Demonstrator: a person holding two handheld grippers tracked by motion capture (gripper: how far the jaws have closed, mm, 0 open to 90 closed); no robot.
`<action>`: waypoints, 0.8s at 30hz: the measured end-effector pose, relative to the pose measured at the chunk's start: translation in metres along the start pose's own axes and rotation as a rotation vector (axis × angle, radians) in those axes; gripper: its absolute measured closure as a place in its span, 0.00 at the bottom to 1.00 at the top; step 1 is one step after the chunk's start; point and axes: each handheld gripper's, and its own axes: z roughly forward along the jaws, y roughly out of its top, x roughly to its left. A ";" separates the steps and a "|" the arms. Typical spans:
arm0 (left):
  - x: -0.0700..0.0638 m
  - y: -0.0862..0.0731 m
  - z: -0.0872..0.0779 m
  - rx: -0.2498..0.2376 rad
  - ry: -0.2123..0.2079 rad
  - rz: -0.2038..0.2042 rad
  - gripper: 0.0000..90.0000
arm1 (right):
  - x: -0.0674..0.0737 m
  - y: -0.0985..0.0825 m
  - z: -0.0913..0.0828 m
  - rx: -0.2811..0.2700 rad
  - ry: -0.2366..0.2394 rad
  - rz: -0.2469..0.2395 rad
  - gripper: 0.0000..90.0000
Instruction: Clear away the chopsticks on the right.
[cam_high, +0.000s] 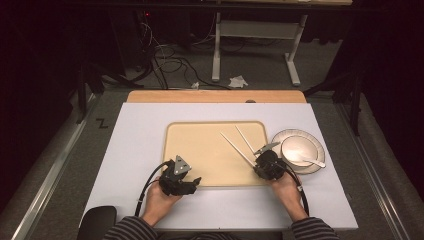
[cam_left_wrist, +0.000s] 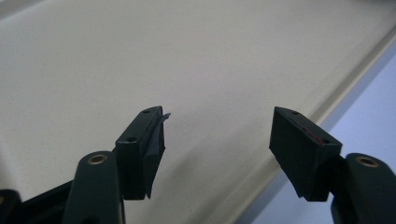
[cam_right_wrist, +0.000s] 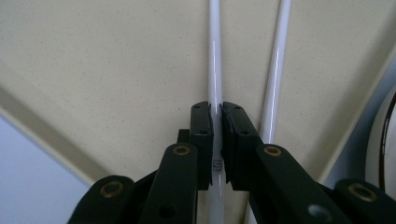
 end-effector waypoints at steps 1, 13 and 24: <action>0.000 0.000 0.000 0.000 -0.001 -0.003 0.40 | 0.000 0.000 0.002 0.003 0.004 -0.001 0.94; -0.001 -0.001 0.000 0.004 -0.003 0.000 0.40 | 0.001 0.000 0.014 0.031 0.000 -0.016 0.88; -0.001 -0.003 0.001 0.009 0.011 0.005 0.40 | -0.002 -0.001 0.015 0.026 0.009 -0.008 0.94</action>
